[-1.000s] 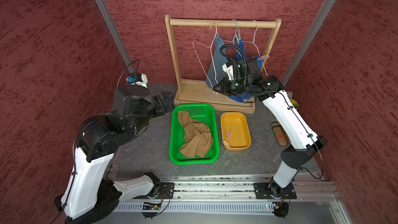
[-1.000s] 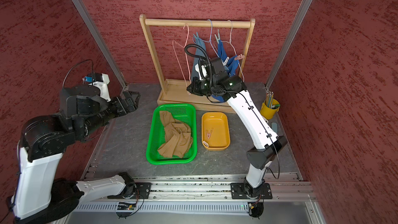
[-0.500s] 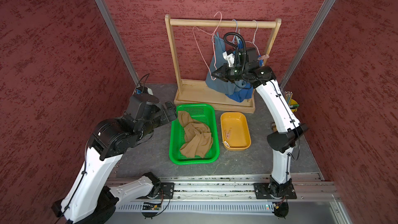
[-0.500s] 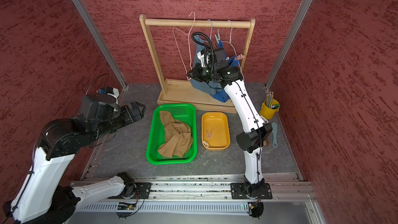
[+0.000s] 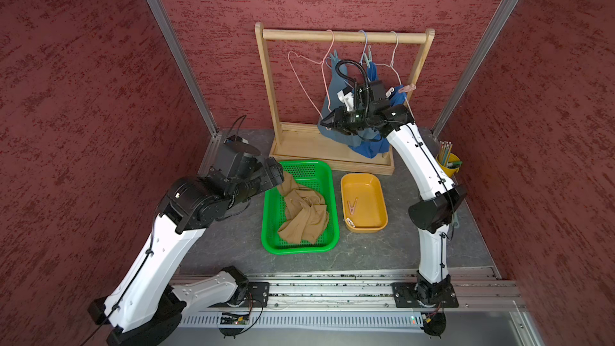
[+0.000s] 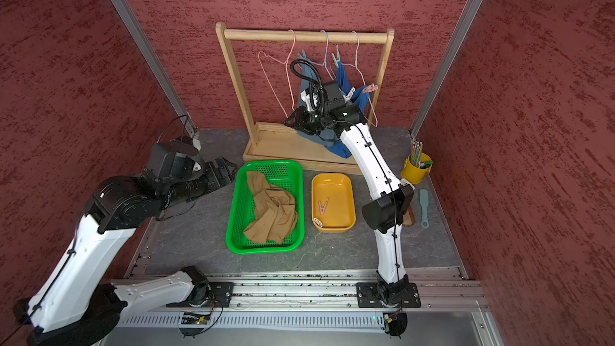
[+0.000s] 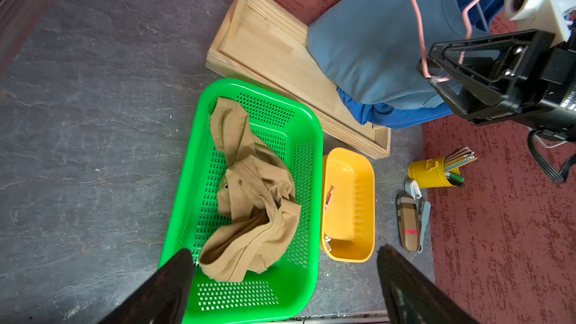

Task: Remove the clothespins securing tank tops to the hanger
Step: Place the hanger on the clothesline, then pick up the hanger from the clothesline.

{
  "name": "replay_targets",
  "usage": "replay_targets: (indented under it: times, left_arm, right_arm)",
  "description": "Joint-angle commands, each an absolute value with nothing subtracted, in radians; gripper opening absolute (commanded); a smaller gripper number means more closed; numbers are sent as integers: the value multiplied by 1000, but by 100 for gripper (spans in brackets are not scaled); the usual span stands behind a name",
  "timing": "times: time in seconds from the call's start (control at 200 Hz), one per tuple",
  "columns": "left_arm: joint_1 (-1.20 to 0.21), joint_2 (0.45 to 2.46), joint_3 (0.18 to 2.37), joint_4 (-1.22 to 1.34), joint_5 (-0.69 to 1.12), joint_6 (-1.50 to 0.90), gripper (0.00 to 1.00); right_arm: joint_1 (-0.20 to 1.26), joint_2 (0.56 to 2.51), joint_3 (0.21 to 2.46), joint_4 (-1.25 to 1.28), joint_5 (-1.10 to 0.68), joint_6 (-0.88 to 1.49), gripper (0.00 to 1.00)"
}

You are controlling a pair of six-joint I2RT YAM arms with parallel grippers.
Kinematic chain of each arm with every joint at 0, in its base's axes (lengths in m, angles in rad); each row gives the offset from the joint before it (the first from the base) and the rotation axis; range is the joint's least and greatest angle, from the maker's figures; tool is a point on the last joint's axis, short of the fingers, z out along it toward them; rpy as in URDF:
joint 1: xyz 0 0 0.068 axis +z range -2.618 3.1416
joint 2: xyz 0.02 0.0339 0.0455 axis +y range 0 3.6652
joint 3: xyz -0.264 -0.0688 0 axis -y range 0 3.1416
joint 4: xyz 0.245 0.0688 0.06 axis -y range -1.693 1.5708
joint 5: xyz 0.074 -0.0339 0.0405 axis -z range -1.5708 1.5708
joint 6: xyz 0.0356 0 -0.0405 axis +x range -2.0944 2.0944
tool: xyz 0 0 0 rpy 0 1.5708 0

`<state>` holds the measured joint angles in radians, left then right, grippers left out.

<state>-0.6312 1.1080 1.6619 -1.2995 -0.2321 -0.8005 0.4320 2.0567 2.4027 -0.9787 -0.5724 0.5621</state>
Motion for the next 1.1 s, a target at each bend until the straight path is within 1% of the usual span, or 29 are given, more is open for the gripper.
replay_targets:
  times: [0.0,0.145,0.291,0.386,0.461,0.486,0.566,0.606,0.656,0.711,0.827,0.912,1.092]
  left_arm:
    - [-627,1120,1671,-1260,-203,-819,94]
    - [-636,1169,1707,-1292,-190,-807,100]
    - [-644,1211,1721,-1326,-193,-816,100]
    - [-640,1252,1755,-1367,-181,-835,100]
    - [-640,1295,1787,-1389,-171,-830,99]
    - [-641,1310,1798,-1397,-168,-820,100]
    - [-642,1374,1848,-1433,-158,-777,99]
    - [-643,1405,1878,-1456,-157,-760,99]
    - [-642,1436,1900,-1460,-126,-720,100]
    - [-640,1466,1915,-1463,-94,-705,99]
    - [-652,1495,1909,-1417,-61,-696,100]
    - [-667,1512,1933,-1408,-63,-715,99]
    - [-696,1503,1951,-1391,-96,-781,100]
  right_arm:
    - [431,1953,2358,-1030,-469,532,99]
    - [428,1821,2162,-1010,-312,544,99]
    - [412,1610,1871,-863,-207,587,99]
    - [353,1495,1699,-763,-224,626,99]
    - [296,1459,1633,-714,-251,632,99]
    - [278,1431,1628,-713,-257,631,99]
    - [228,1432,1653,-752,-283,613,99]
    - [216,1440,1676,-773,-315,567,99]
    - [208,1448,1721,-828,-309,500,99]
    - [193,1503,1786,-898,-297,436,99]
    - [170,1578,1928,-1007,-282,338,94]
    - [156,1614,2007,-1029,-303,298,84]
    - [116,1630,2042,-961,-357,281,64]
